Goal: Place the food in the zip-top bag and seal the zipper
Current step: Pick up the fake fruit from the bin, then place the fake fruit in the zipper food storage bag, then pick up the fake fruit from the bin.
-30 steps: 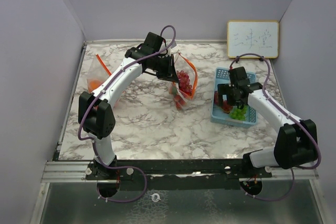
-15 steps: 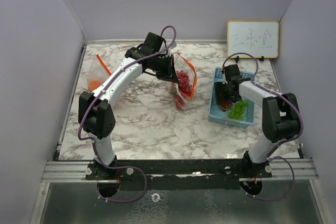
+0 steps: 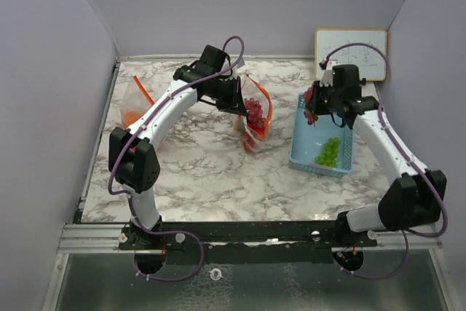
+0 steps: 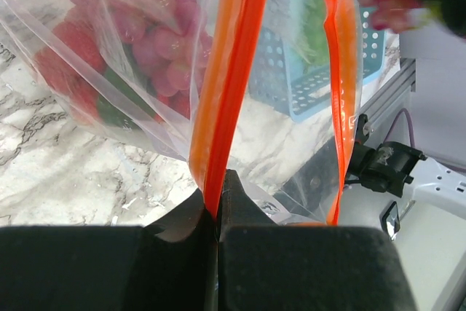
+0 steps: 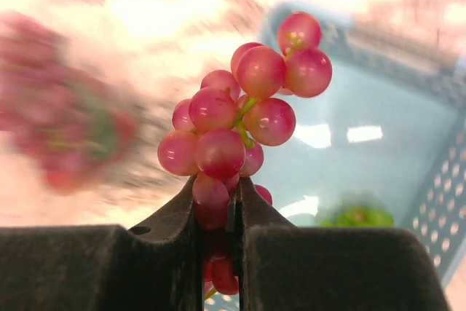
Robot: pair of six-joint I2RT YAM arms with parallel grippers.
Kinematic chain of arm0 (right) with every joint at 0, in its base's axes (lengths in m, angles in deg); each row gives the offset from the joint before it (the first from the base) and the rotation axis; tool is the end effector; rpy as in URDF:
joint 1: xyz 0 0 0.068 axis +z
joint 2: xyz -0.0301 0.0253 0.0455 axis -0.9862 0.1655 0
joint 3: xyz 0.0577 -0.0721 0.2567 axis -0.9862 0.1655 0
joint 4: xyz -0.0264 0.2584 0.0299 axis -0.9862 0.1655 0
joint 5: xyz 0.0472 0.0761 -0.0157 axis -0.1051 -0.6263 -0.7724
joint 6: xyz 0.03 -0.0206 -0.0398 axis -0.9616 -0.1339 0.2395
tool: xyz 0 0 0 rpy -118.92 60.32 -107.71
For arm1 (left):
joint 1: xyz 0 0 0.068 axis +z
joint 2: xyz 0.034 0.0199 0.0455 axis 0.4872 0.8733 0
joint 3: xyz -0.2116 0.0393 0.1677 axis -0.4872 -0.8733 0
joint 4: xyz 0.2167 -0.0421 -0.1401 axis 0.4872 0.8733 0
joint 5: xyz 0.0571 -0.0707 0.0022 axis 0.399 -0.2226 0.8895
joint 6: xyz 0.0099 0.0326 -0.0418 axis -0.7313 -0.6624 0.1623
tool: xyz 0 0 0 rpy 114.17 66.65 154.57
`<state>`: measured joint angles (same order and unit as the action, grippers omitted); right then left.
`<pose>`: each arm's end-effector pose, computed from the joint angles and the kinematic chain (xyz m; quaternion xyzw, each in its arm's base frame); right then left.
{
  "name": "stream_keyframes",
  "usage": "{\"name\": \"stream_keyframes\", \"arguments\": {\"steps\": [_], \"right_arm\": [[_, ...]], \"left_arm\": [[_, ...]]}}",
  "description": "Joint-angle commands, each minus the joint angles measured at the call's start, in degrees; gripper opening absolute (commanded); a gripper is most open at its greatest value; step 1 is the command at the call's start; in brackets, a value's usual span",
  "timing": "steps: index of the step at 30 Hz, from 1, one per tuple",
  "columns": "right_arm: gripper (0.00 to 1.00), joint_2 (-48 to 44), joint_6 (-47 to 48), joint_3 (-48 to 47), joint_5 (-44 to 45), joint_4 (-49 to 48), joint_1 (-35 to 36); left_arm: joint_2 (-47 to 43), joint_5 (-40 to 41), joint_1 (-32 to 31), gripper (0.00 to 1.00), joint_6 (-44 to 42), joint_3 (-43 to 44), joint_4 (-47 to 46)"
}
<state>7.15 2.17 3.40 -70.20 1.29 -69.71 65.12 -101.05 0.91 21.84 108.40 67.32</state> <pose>0.3054 0.0594 0.2739 -0.0246 0.9429 0.0749 0.3236 0.3438 -0.2060 0.3296 0.1089 0.9052 -0.3758 0.1661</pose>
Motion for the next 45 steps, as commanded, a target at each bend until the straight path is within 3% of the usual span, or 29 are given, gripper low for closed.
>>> {"name": "stream_keyframes", "arguments": {"steps": [1,4,8,12,16,20,25,29,34,38,45], "right_arm": [[0.02,-8.22,-4.27,-5.07,-26.98,-10.64,2.2],[0.02,-8.24,-9.65,-6.08,-34.29,-20.38,7.32],[0.02,-5.2,-18.2,-5.99,-37.3,-32.34,12.76],[0.04,-0.65,-22.85,-4.96,-33.47,-37.09,13.93],[0.3,1.8,-20.78,-5.47,-22.6,-27.65,14.19],[0.65,1.79,-16.61,-6.11,-20.56,-21.99,14.28],[1.0,-2.56,-12.86,-7.36,-18.09,-16.68,14.37],[1.0,-7.73,-11.46,-9.73,-6.57,-7.66,14.33],[1.0,-9.79,-14.58,-11.01,13.13,12.33,13.06],[1.0,-6.92,-18.04,-6.92,14.02,23.23,8.37],[1.0,-6.29,-21.61,4.23,11.51,20.93,-1.14]], "left_arm": [[0.49,-0.44,-0.14,0.0,-0.38,2.55,-0.07],[0.82,-0.6,-0.14,0.0,-0.25,3.22,-0.15],[0.47,-0.41,-0.23,0.0,0.09,3.14,-0.38],[-0.72,-0.31,-0.23,0.0,0.11,1.61,-0.83],[-2.2,-0.09,-0.22,0.0,0.19,-0.28,-1.44],[-3.32,0.05,-0.23,0.0,0.5,-2.14,-2.54],[-2.29,-0.35,-0.23,0.0,0.25,-1.57,-2.7],[-1.02,-0.37,-0.24,0.0,-0.49,0.56,-1.72],[-0.68,-0.98,-0.23,0.0,-0.86,0.74,-2.57],[0.22,-2.68,-0.18,0.0,-0.8,0.82,-3.17],[-0.04,-3.88,-0.22,0.0,-1.11,0.17,-3.86]]}}
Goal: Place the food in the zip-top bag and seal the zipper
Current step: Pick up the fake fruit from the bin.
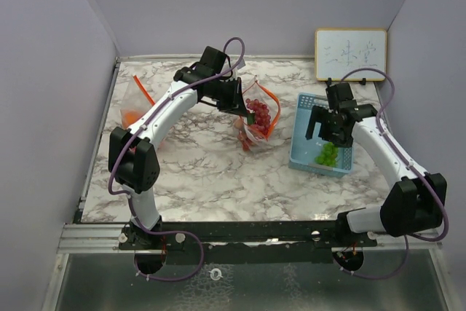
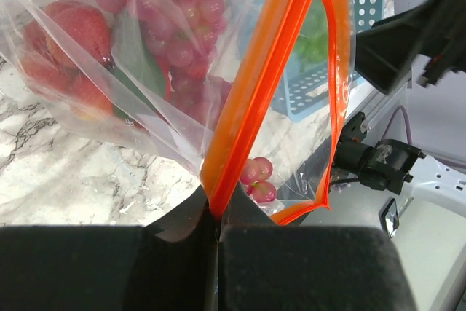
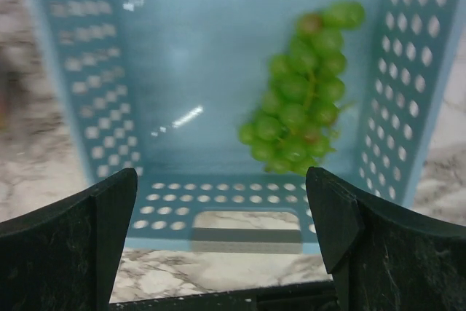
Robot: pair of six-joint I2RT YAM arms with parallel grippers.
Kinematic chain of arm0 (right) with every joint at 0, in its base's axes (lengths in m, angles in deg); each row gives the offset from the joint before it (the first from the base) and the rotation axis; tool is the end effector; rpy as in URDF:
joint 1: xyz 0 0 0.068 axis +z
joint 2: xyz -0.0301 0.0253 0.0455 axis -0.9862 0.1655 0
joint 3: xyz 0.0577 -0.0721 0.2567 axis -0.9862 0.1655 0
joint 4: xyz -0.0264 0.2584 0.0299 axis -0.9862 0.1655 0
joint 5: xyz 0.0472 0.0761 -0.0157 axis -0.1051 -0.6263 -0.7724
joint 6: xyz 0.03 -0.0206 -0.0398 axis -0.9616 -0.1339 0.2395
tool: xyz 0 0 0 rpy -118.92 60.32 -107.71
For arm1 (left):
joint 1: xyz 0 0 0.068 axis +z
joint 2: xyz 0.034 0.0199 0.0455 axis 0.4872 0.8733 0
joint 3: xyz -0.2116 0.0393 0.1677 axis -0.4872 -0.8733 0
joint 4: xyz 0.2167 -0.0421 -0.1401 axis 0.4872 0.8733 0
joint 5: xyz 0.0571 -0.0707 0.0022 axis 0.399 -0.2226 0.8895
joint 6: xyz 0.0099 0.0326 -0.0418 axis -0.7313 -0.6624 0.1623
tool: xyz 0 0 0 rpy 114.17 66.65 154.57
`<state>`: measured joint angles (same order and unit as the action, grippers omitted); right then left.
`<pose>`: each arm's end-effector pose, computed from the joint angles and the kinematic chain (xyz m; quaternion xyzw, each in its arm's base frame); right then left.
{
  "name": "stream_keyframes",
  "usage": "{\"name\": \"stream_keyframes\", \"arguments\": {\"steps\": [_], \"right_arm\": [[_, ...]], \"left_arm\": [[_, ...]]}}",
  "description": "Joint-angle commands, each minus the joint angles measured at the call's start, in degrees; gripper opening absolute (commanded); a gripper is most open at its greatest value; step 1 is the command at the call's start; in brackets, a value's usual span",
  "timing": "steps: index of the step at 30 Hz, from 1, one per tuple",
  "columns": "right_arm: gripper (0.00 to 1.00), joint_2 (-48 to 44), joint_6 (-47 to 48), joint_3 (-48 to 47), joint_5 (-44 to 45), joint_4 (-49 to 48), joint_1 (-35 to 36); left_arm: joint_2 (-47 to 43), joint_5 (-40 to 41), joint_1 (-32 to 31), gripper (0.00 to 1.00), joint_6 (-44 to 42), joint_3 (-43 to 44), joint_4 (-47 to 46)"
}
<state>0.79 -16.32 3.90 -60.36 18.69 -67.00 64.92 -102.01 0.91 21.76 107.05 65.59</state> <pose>0.2578 0.0569 0.2831 0.1303 0.9612 0.0218 0.2421 0.3440 -0.2067 0.3257 0.1135 0.9012 -0.3838 0.1665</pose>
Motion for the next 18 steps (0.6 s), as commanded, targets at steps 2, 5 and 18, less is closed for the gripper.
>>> {"name": "stream_keyframes", "arguments": {"steps": [2,5,18], "right_arm": [[1.0,1.55,-2.73,6.0,2.64,1.99,-4.34],[1.0,4.52,-3.21,8.51,3.06,-0.35,-4.97],[0.65,16.18,0.01,11.62,5.96,-11.2,-5.74]], "left_arm": [[-0.09,-3.28,-0.23,0.0,-1.18,0.77,-2.54],[-0.33,-3.32,-0.23,0.0,-1.49,-0.04,-2.41],[-1.79,-2.7,0.11,0.0,-1.58,-1.86,-1.89]]}}
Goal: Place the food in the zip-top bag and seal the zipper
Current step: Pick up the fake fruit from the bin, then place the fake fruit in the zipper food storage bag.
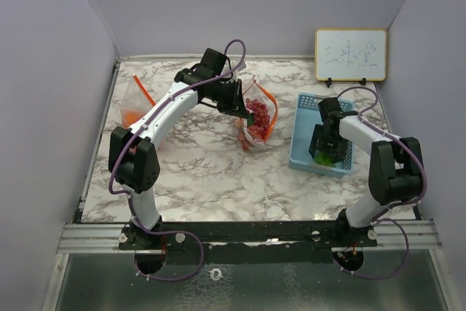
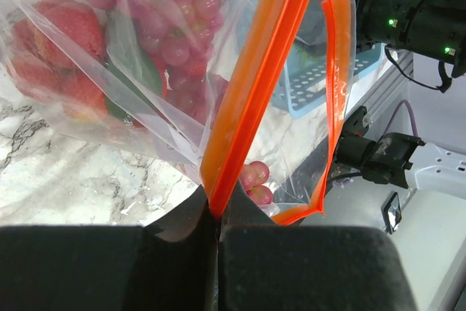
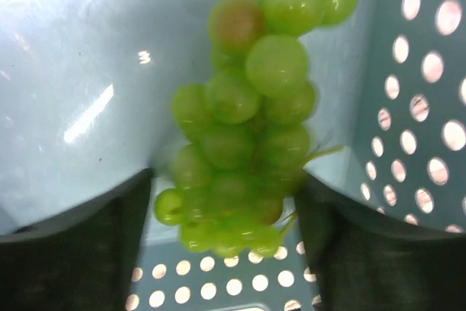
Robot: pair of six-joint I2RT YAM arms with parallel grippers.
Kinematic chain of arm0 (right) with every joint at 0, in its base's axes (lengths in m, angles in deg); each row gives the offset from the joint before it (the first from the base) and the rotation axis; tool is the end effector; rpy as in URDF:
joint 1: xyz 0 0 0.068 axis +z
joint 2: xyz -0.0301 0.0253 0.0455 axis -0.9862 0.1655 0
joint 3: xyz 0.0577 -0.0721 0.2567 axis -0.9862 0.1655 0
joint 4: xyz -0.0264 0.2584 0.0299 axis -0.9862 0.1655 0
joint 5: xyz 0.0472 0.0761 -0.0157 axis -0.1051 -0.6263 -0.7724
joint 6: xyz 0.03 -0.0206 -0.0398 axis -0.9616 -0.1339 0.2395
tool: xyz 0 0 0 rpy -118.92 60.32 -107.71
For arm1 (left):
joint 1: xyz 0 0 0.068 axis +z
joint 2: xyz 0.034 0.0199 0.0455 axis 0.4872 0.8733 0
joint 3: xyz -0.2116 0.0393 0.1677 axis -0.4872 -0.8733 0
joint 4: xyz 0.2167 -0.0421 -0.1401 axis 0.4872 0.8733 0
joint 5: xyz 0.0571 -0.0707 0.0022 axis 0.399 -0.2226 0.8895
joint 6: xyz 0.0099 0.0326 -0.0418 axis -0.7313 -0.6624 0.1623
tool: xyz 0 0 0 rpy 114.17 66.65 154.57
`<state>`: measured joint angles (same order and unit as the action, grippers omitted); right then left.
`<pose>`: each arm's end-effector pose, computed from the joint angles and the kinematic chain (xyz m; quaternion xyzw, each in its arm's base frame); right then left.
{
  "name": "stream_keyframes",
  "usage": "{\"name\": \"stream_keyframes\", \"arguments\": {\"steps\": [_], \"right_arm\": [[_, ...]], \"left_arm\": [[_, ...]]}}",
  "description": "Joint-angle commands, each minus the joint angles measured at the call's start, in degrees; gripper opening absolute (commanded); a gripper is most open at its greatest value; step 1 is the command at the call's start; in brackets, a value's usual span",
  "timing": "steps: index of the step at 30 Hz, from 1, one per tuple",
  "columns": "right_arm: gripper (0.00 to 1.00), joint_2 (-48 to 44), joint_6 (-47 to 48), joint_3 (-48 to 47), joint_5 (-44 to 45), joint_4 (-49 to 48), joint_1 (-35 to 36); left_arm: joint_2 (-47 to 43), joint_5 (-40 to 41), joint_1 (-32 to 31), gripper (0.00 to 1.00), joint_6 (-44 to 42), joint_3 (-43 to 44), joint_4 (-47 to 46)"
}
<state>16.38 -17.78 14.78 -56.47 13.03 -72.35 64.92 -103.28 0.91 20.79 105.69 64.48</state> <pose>0.2735 0.0318 0.1649 0.1817 0.9768 -0.0765 0.0837 0.3439 -0.2073 0.3199 0.1240 0.8978 -0.3901 0.1625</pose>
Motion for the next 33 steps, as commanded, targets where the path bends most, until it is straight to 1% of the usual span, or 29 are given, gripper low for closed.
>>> {"name": "stream_keyframes", "arguments": {"steps": [1,2,4,5,6,9,12,15,19,21,24,27,30,33], "right_arm": [[0.53,0.04,1.89,0.73,1.1,-5.89,-0.39],[0.42,-0.89,2.13,0.73,0.03,-6.25,-0.39],[0.27,-3.58,3.62,0.12,-2.66,-7.03,-0.39],[0.21,-5.04,4.39,-0.6,-4.17,-7.2,-0.45],[0.16,-6.71,5.17,-1.7,-6.29,-7.13,-0.39],[0.06,-12.08,5.53,-7.11,-13.22,-6.78,-0.3],[0.03,-15.87,4.69,-13.01,-19.73,-7.42,0.67],[0.03,-17.57,4.93,-18.88,-25.0,-9.83,3.02],[0.03,-15.85,4.51,-24.52,-39.09,-17.11,7.39],[0.03,-13.8,3.16,-26.17,-42.17,-20.93,10.61],[0.03,-11.46,1.75,-25.77,-41.9,-26.7,15.49],[0.03,-9.87,-0.18,-22.62,-39.28,-29.66,17.74],[0.03,-10.09,-1.41,-18.94,-37.14,-29.89,17.86],[0.03,-12.19,-0.37,-16.22,-32.06,-28.08,18.07]], "left_arm": [[-1.75,-1.35,0.2,0.0,-0.64,-0.38,-0.67],[-1.64,-1.31,0.29,0.0,-0.69,-0.23,-0.58],[-1.34,-1.17,0.38,0.0,-0.77,0.41,-0.35],[-1.12,-1.08,0.39,0.0,-0.76,0.91,-0.19],[-0.9,-0.95,0.39,0.0,-0.73,1.39,-0.03],[-0.4,-0.89,0.43,0.0,-0.29,2.75,0.02],[-0.37,-1.26,0.35,0.0,0.86,3.01,-1.11],[-0.38,-1.75,0.39,0.0,2.25,2.48,-2.73],[-0.06,-2.02,0.41,0.0,3.71,2.1,-4.67],[0.05,-1.96,0.39,0.0,4.45,1.93,-5.46],[-0.14,-2.1,0.39,0.0,5.66,1.27,-7.05],[-0.61,-2.3,0.39,0.0,6.45,0.31,-7.89],[-1.21,-2.22,0.39,0.0,6.12,-0.04,-7.49],[-1.59,-2.02,0.39,0.0,5.78,-0.6,-7.2]]}}
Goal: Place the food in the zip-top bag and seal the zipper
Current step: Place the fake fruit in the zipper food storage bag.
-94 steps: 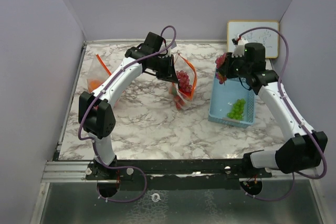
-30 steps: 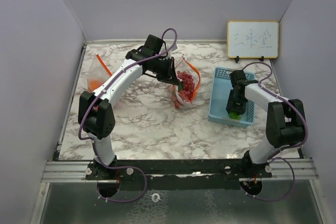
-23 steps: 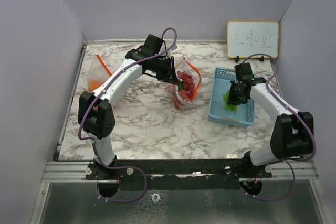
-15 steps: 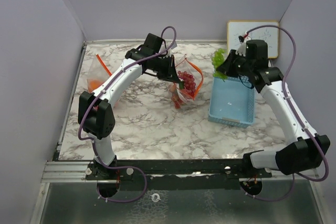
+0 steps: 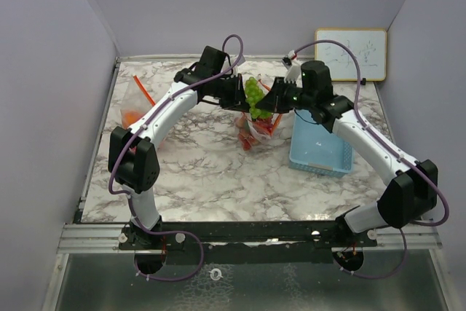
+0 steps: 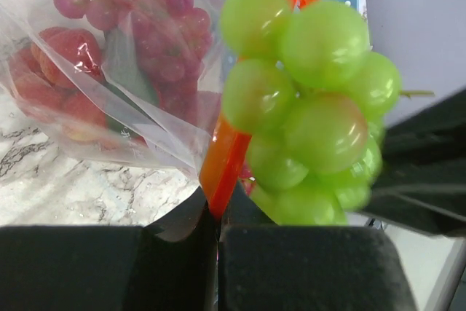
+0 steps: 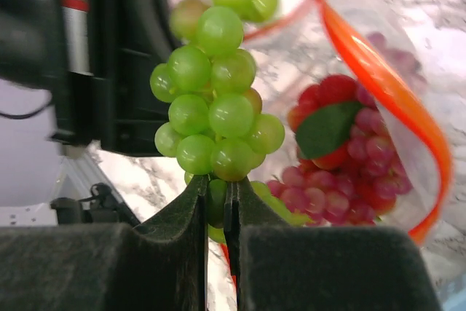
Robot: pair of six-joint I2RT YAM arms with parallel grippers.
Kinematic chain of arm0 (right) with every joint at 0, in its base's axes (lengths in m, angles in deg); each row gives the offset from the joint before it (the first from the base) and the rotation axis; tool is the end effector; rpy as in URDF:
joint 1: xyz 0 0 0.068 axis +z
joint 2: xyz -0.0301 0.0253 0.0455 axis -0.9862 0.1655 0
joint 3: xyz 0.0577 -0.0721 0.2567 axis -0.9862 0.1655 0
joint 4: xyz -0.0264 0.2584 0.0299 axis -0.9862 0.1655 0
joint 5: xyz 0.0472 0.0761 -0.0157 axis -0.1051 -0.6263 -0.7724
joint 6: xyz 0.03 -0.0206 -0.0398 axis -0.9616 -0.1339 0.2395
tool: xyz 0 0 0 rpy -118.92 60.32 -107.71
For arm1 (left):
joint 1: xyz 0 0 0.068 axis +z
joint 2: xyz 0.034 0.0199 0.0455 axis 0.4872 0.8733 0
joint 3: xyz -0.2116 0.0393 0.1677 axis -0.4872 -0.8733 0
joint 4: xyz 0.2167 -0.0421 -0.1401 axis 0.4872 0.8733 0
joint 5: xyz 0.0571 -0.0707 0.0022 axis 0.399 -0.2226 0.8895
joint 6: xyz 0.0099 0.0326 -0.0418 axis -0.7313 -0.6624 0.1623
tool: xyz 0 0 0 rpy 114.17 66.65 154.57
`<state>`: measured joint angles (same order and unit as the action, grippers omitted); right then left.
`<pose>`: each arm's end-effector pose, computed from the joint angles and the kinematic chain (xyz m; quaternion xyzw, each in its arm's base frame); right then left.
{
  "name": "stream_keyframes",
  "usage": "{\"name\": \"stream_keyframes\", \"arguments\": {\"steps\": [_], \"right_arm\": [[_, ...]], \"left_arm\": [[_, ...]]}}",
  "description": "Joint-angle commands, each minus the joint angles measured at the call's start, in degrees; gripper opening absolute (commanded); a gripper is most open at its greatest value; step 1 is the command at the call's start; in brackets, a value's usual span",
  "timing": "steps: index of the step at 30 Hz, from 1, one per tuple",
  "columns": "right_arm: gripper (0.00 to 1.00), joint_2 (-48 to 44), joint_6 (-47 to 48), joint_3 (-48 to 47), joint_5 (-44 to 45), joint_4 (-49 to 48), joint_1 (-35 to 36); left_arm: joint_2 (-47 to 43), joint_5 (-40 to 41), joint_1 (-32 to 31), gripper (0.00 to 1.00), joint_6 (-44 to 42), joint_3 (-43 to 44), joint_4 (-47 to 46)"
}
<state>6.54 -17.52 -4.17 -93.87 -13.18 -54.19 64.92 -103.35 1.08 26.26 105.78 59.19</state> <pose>0.2913 0.1612 0.3443 -0.1002 0.8397 0.4001 0.3532 0.3508 -0.2097 0.3267 0.0931 0.8869 -0.4139 0.1829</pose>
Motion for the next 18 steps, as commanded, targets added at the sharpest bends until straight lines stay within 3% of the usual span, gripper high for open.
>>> {"name": "stream_keyframes", "arguments": {"steps": [1,3,11,13,18], "right_arm": [[0.03,-2.94,-0.03,3.56,7.33,-0.94,-0.01],[0.05,-3.23,1.6,4.81,9.62,0.69,0.0],[0.66,-1.04,5.6,0.57,7.06,3.31,0.75],[0.73,-1.02,5.9,-1.4,7.27,4.94,0.96],[0.75,-2.14,5.86,-4.83,14.2,6.23,0.92]], "left_arm": [[-1.53,-1.94,0.21,0.0,0.27,-0.95,-1.99],[-1.54,-2.16,0.21,0.0,0.66,-1.47,-2.52],[-0.93,-2.17,0.21,0.0,-0.22,-0.78,-1.7],[-0.84,-2.15,0.21,0.0,-0.35,-0.86,-1.68],[-0.73,-2.37,0.21,0.0,0.0,-0.37,-1.89]]}}
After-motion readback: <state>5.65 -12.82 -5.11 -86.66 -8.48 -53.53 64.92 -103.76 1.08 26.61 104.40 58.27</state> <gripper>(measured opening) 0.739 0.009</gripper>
